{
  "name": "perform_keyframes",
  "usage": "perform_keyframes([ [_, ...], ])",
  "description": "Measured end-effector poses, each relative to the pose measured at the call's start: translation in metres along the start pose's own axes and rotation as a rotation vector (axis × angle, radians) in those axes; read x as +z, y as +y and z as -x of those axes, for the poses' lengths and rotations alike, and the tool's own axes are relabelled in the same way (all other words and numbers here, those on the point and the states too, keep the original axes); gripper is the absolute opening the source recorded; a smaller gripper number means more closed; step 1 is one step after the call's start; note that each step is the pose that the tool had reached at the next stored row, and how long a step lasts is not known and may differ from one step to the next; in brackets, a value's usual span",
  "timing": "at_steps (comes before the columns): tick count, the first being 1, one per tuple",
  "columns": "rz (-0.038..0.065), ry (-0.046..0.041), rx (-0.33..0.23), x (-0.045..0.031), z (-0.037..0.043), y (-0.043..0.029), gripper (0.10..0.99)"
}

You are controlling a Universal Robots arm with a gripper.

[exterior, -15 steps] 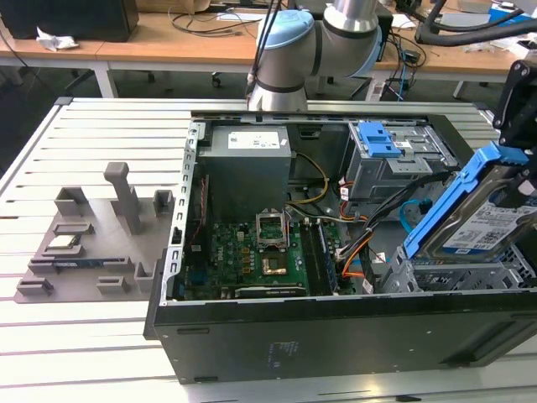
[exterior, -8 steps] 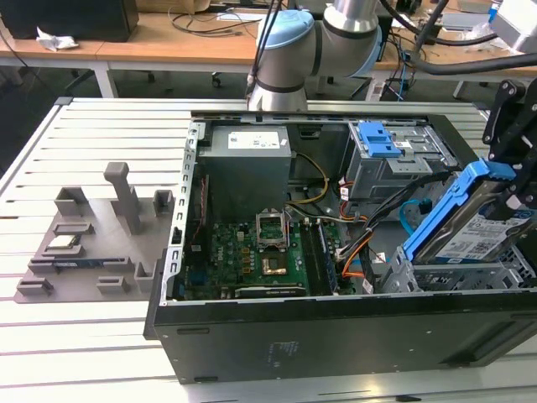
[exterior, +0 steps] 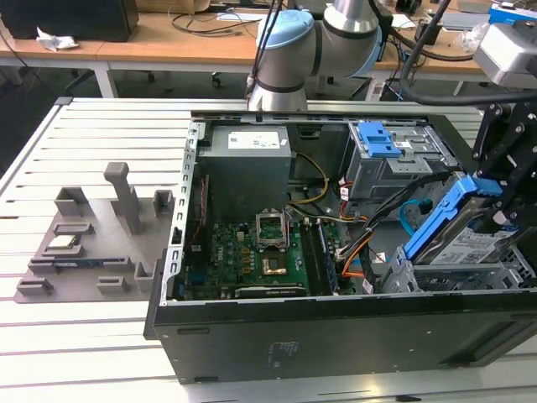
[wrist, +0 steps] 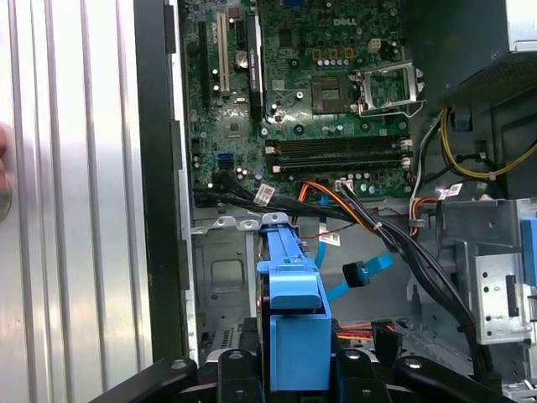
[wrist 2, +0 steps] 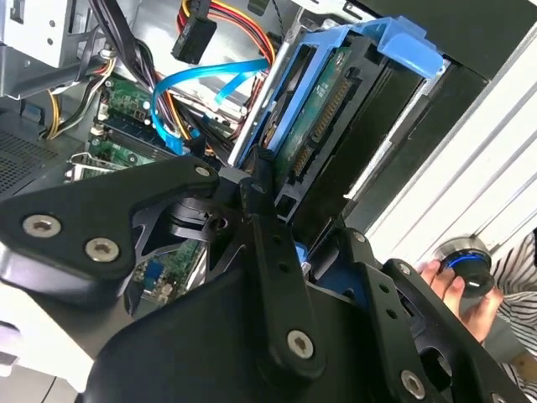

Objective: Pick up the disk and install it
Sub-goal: 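Insert the disk into the insertion slot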

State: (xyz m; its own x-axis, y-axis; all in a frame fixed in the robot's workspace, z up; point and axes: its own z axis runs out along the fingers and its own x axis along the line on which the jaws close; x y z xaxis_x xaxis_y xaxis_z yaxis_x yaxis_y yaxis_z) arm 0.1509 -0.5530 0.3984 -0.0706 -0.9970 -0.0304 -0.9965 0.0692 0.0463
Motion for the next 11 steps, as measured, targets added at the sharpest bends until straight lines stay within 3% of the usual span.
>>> perform_keyframes([
  [8, 0.0, -0.0004, 0.0, 0.0009, 0.0, -0.0002, 0.376],
  [9, 0.0, -0.0002, 0.0, 0.0009, 0.0, -0.0001, 0.439],
  [11, 0.0, -0.0001, 0.0, 0.0008, 0.0, -0.0001, 0.439],
])
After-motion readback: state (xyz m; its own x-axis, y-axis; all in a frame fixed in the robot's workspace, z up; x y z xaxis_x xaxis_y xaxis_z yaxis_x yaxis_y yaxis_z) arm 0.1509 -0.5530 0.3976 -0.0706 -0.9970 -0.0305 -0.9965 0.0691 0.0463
